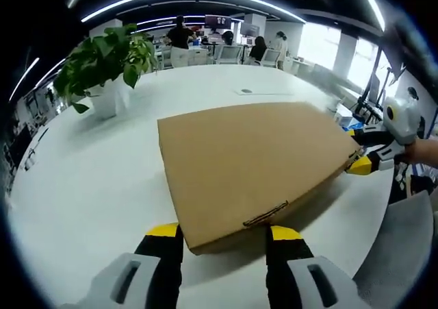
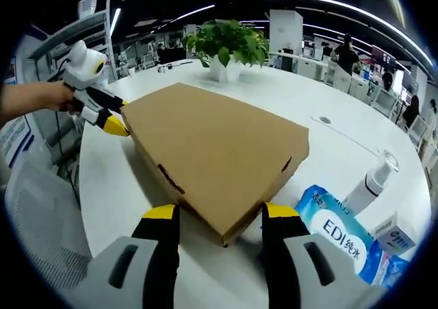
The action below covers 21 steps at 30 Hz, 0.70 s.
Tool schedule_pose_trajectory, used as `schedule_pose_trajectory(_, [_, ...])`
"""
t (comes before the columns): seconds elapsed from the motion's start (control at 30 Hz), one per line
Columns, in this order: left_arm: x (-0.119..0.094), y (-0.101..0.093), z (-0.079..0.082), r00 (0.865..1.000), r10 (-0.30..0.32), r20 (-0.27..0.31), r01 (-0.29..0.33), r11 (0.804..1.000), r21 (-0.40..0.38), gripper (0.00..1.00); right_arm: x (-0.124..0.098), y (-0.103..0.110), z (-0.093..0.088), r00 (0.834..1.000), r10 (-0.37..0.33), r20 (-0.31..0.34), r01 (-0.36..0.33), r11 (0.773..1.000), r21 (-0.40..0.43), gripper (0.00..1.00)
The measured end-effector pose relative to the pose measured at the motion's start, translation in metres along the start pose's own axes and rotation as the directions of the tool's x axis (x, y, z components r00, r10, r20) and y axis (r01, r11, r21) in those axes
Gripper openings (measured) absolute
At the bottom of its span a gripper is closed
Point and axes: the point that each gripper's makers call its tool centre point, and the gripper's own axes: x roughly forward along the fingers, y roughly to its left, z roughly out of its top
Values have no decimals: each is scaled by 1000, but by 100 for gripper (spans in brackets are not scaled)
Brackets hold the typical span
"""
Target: Operate the shoe box by opening the lid, removing the specified soft item, and placing it in the target area until the item is outside and the box remains undamaged.
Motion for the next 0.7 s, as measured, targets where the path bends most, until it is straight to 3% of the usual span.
schedule_pose_trajectory(0.7, [13, 2, 14, 1000, -13, 0, 13, 1000, 10, 48, 4, -17, 4, 1000, 0, -19, -1, 1000, -12, 44])
